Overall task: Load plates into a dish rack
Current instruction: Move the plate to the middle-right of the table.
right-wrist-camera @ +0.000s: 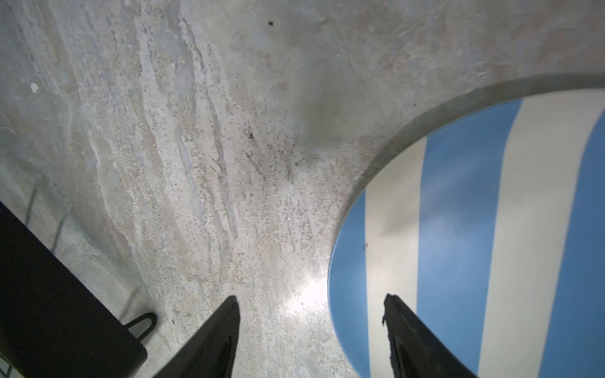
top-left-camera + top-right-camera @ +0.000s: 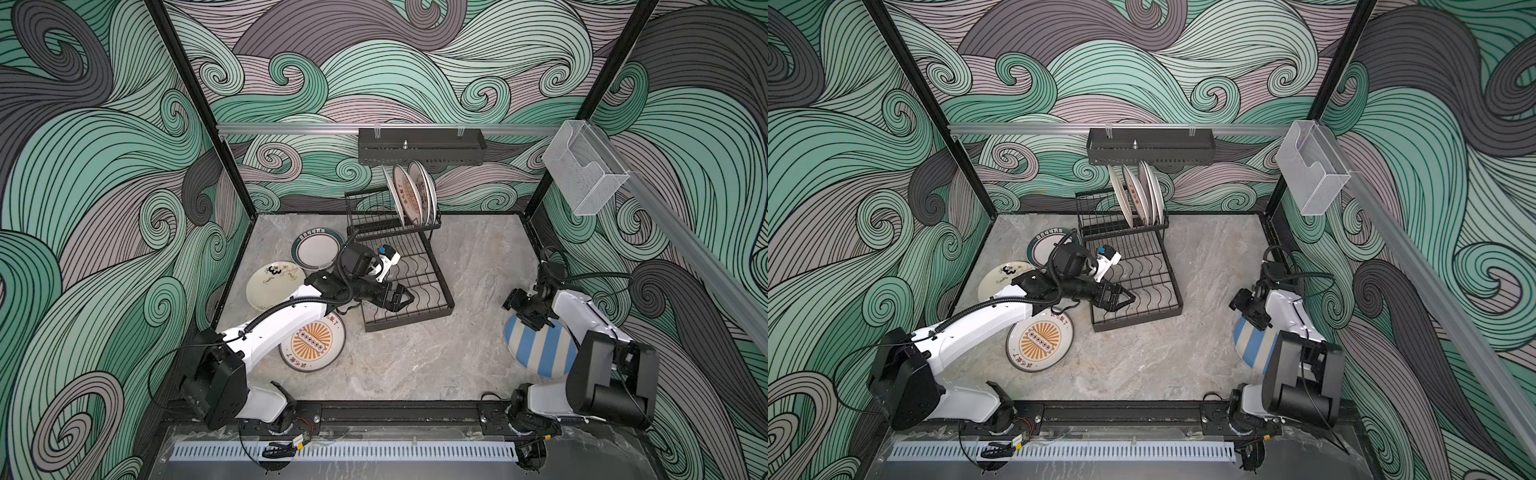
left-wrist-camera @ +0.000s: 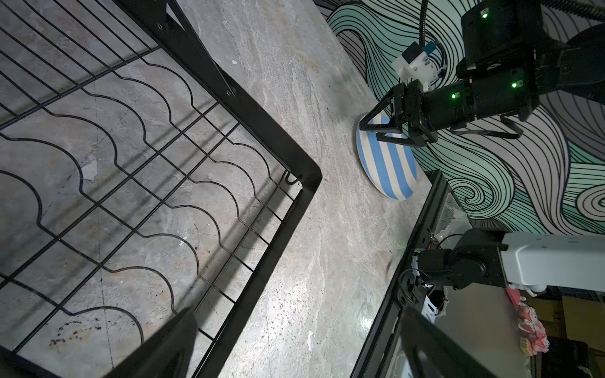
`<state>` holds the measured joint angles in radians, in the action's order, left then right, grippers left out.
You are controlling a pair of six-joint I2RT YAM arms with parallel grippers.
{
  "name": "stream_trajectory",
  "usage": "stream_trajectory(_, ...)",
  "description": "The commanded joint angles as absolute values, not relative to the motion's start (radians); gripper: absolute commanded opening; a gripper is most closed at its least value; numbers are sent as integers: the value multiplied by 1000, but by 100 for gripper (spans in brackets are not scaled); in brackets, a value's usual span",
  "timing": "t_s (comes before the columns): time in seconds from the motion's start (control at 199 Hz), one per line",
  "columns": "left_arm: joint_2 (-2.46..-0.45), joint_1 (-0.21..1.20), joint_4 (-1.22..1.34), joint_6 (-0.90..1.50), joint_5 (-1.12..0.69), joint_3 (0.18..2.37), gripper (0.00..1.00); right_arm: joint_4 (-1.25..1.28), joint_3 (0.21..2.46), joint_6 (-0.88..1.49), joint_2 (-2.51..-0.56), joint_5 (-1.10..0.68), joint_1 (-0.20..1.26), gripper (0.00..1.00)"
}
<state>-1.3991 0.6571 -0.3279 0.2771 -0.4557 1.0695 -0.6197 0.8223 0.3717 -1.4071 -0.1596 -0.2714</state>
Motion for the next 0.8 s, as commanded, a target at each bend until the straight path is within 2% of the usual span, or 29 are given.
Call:
stream_trajectory(0.0,-1402,659,-326,260,-423,1068,99,-591,826,374,-1421,-170,-273,71)
stream_trajectory(0.297,-1397,648,-333,262,-374,1057,99,-533,820,383,-1500,-242,-272,72)
stream_trajectory(0.799,-1391,638,-351,246,-348,1057,98,-503,867,396,-1581,-259,-237,72)
